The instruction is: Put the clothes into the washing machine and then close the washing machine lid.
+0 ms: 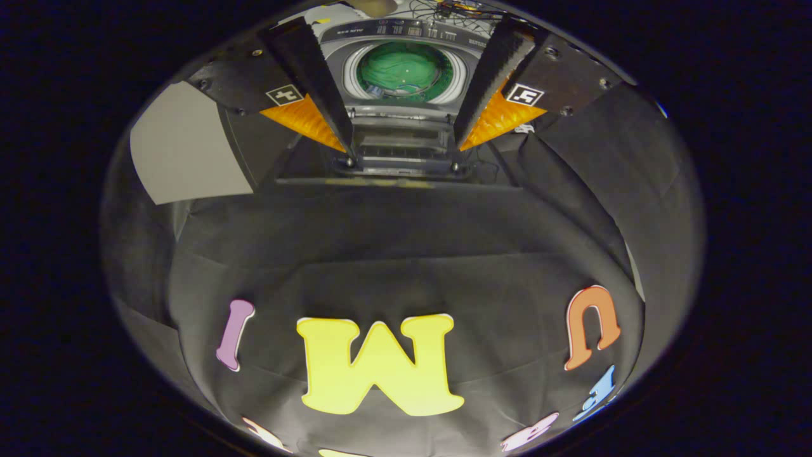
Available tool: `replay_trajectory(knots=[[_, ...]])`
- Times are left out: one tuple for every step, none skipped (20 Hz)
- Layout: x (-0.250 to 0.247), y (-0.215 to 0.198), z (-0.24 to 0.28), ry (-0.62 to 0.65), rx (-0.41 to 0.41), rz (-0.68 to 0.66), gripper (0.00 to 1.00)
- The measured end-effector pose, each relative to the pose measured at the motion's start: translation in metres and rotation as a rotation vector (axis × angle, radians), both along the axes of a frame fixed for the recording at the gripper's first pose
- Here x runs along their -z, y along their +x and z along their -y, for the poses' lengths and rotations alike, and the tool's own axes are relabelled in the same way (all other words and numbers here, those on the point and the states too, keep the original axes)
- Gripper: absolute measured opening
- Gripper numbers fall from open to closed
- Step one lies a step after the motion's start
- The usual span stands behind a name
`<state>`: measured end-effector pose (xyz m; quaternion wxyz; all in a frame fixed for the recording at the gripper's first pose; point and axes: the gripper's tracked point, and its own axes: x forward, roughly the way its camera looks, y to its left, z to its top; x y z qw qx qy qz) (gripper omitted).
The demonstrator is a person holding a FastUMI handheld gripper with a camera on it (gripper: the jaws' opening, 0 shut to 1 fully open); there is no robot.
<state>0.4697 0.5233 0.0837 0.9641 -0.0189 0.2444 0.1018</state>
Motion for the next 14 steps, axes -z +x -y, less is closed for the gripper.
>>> replay_trajectory(knots=[[-0.006, 0.010, -0.003, -0.001, 0.005, 0.003, 1.00], [-0.006, 0.020, -0.002, -0.011, 0.022, -0.001, 1.00], [-0.008, 0.031, -0.005, -0.018, 0.037, -0.005, 1.00], [-0.011, 0.044, -0.010, -0.018, 0.038, -0.008, 1.00], [-0.011, 0.054, -0.015, -0.024, 0.035, -0.022, 1.00], [-0.010, 0.063, -0.017, -0.030, 0.042, -0.037, 1.00], [-0.007, 0.072, -0.019, -0.035, 0.050, -0.048, 1.00], [-0.004, 0.082, -0.023, -0.038, 0.049, -0.062, 1.00], [-0.001, 0.092, -0.028, -0.038, 0.049, -0.075, 1.00], [0.005, 0.100, -0.029, -0.045, 0.051, -0.090, 1.00], [0.010, 0.108, -0.029, -0.054, 0.062, -0.106, 1.00], [0.017, 0.114, -0.032, -0.058, 0.065, -0.125, 1.00], [0.024, 0.120, -0.033, -0.063, 0.071, -0.147, 1.00], [0.030, 0.127, -0.034, -0.068, 0.076, -0.166, 1.00]])
